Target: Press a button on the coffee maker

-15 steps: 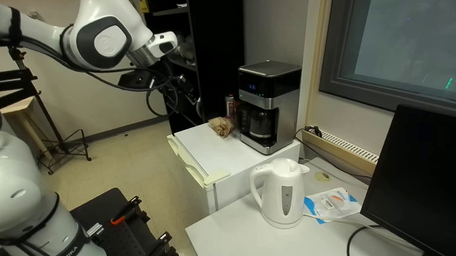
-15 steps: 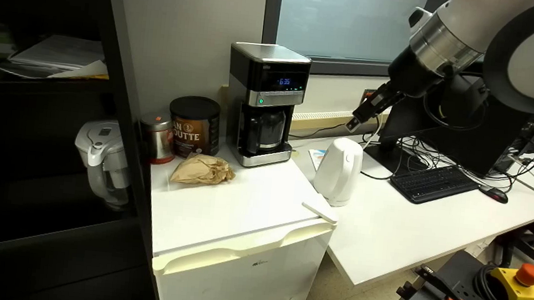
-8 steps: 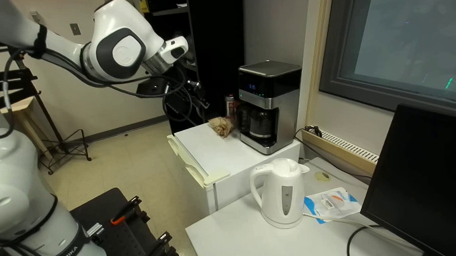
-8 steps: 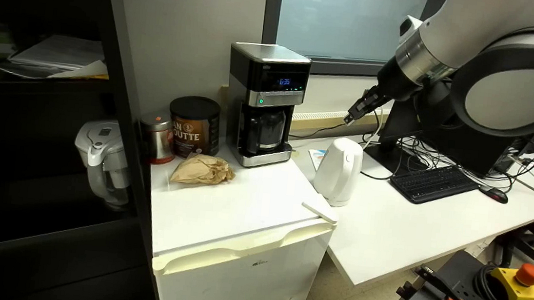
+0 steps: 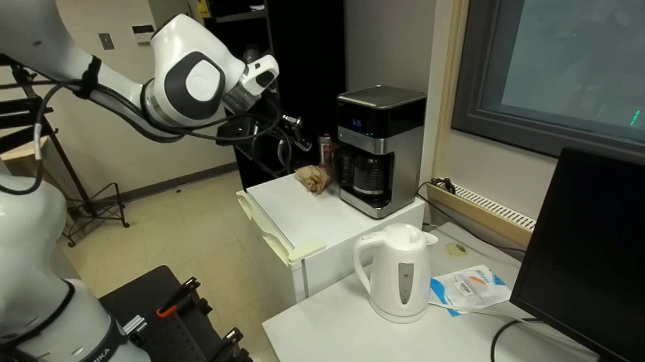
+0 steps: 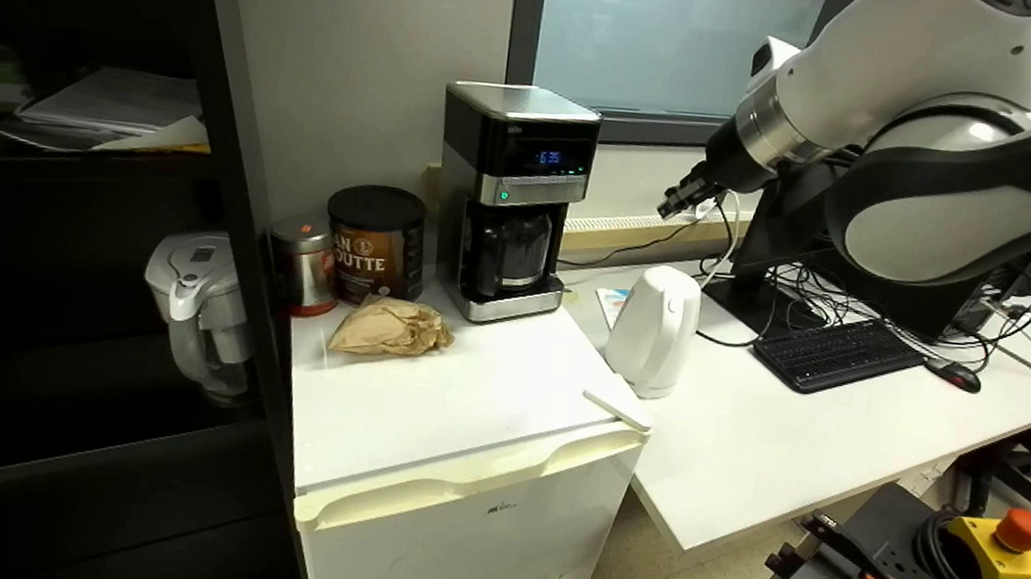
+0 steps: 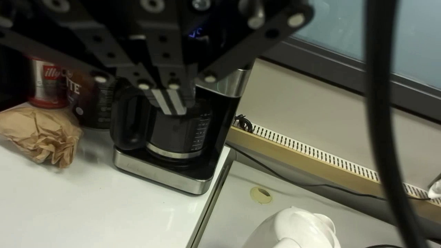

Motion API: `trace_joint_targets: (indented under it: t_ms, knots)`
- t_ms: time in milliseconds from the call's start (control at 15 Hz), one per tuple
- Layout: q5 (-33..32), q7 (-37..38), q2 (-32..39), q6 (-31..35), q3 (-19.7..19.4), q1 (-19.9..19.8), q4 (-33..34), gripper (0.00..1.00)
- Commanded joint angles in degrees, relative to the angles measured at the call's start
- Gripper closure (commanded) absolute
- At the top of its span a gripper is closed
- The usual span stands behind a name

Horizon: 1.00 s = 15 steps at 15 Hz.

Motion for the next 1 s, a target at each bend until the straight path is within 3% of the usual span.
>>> trace_joint_targets:
  t_ms: [0, 467, 933]
  knots:
    - [-4.6, 4.7, 3.3, 3.3, 7.3, -9.3, 3.6, 1.00]
    - [-10.9, 12.2, 5.7, 5.9, 24.0, -29.2, 9.3, 1.00]
    - [-13.1, 17.8, 6.8, 7.9, 42.3, -48.2, 14.1, 1.00]
